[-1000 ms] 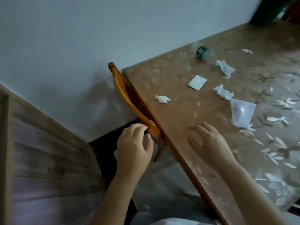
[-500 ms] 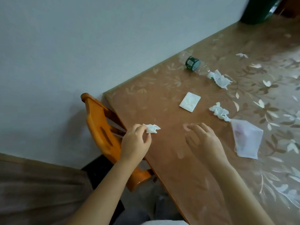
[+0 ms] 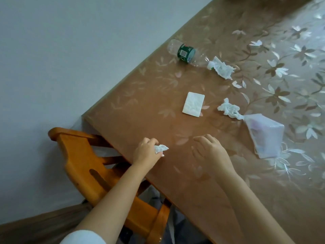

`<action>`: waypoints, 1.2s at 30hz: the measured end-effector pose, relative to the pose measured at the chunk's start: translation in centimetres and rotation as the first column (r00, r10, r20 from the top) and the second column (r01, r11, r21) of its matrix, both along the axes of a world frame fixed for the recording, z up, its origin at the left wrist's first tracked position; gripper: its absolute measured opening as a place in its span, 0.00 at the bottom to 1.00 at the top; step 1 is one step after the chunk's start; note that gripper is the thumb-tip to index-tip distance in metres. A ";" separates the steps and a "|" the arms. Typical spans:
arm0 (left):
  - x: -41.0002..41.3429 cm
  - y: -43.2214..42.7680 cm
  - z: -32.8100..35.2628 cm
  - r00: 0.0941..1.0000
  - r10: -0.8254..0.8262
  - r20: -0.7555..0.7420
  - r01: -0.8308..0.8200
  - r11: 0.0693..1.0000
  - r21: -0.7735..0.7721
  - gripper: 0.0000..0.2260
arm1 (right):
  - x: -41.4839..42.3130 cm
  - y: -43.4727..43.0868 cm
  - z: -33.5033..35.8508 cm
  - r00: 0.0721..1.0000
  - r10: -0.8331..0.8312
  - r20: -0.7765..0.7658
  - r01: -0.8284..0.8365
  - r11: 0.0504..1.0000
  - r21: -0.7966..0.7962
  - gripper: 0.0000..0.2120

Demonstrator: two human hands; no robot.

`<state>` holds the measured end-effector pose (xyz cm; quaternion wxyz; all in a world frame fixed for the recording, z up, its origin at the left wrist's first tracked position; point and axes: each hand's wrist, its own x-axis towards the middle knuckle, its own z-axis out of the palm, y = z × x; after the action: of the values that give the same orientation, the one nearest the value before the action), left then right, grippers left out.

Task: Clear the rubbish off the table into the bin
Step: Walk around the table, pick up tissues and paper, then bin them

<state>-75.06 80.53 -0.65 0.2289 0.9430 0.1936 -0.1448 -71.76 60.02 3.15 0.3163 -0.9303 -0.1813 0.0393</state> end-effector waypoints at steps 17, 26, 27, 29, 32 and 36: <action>1.4 0.7 2.4 0.979 0.140 0.150 -0.098 0.962 -0.255 0.04 | 3.1 1.4 -1.4 0.996 -0.078 -0.037 0.076 0.996 -0.047 0.10; 3.6 1.8 4.7 0.897 0.217 0.385 -0.135 0.964 -0.228 0.06 | 11.6 3.2 -2.7 0.991 -0.113 -0.066 0.105 0.988 -0.109 0.15; 3.7 1.9 4.6 0.894 0.219 0.392 -0.138 0.965 -0.223 0.06 | 12.4 3.3 -3.1 0.993 -0.104 -0.057 0.097 0.989 -0.114 0.15; 3.7 2.1 4.3 0.893 0.221 0.392 -0.143 0.965 -0.218 0.05 | 14.0 3.5 -3.7 0.994 -0.097 -0.053 0.089 0.987 -0.136 0.16; 3.6 2.3 4.0 0.889 0.245 0.387 -0.167 0.960 -0.224 0.05 | 15.6 3.8 -4.4 0.989 -0.112 -0.101 0.093 0.980 -0.177 0.19; 3.4 2.2 4.0 0.890 0.272 0.366 -0.190 0.951 -0.246 0.06 | 15.7 4.0 -5.6 0.988 -0.105 -0.118 0.074 0.968 -0.238 0.19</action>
<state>-71.69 82.77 3.33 0.3741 0.8942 0.2388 0.0580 -56.04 64.06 -2.46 0.2175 -0.9637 -0.1124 0.1061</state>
